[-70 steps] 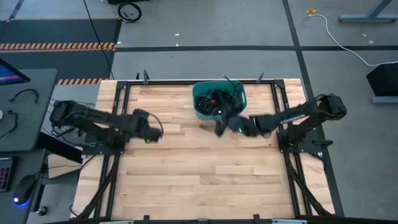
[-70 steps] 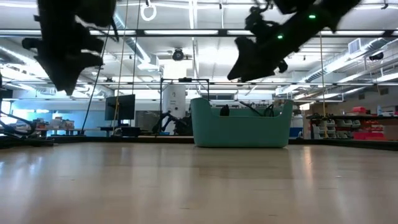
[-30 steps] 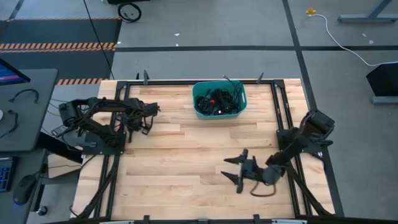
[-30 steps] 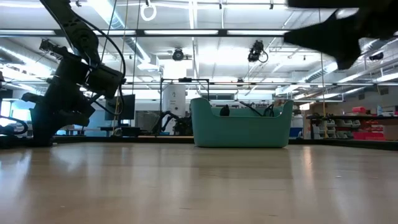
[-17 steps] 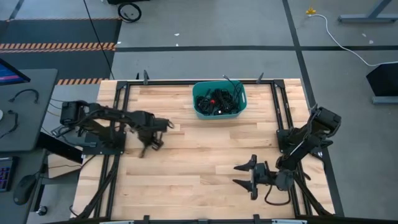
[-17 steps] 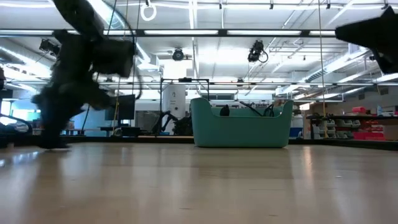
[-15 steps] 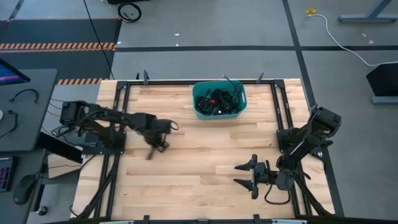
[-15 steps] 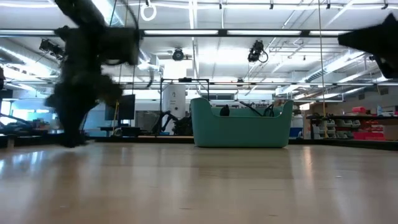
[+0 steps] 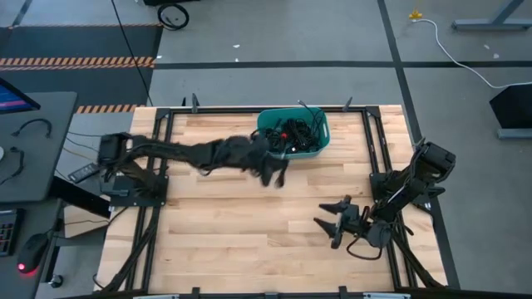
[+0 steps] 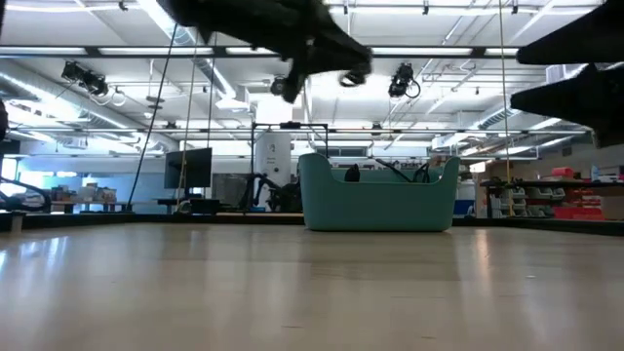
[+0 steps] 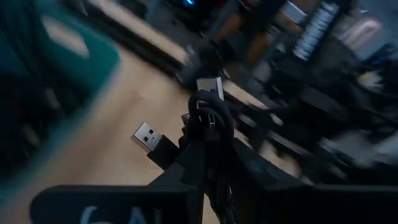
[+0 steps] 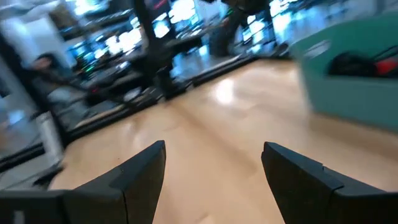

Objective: Pick and place USB-C Cables
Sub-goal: Put the black charger cable into the blue bin

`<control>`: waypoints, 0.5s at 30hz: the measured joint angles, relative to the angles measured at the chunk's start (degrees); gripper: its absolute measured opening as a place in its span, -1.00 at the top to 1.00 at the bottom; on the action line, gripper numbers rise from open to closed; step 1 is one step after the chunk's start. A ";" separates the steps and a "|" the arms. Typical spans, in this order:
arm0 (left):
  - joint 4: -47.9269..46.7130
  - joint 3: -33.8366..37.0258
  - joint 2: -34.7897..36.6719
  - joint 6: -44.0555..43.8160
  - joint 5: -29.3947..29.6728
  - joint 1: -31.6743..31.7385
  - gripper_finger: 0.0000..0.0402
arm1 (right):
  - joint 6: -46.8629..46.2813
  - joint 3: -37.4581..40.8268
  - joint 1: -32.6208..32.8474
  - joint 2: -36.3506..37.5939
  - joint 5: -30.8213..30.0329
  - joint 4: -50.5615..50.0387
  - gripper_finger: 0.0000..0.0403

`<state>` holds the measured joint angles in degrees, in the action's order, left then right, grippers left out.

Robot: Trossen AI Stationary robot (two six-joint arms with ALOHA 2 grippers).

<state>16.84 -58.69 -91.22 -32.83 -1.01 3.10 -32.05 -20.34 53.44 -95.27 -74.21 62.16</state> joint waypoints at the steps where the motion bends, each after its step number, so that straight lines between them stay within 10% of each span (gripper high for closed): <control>1: -0.41 -2.73 -2.02 2.42 0.85 0.95 0.75 | 1.14 0.01 -0.08 0.39 -2.00 0.33 -0.34; 7: -7.35 -17.84 -12.29 10.79 11.24 6.58 0.75 | 5.49 0.00 -0.57 5.34 -9.93 2.60 -0.34; 15: -19.44 -21.47 -19.61 0.26 19.98 14.99 0.74 | 12.15 0.00 -0.73 10.76 -10.20 2.20 -0.27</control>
<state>-2.60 -80.16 -110.83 -32.58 18.97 18.08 -19.90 -20.34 52.71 -84.51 -84.41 64.36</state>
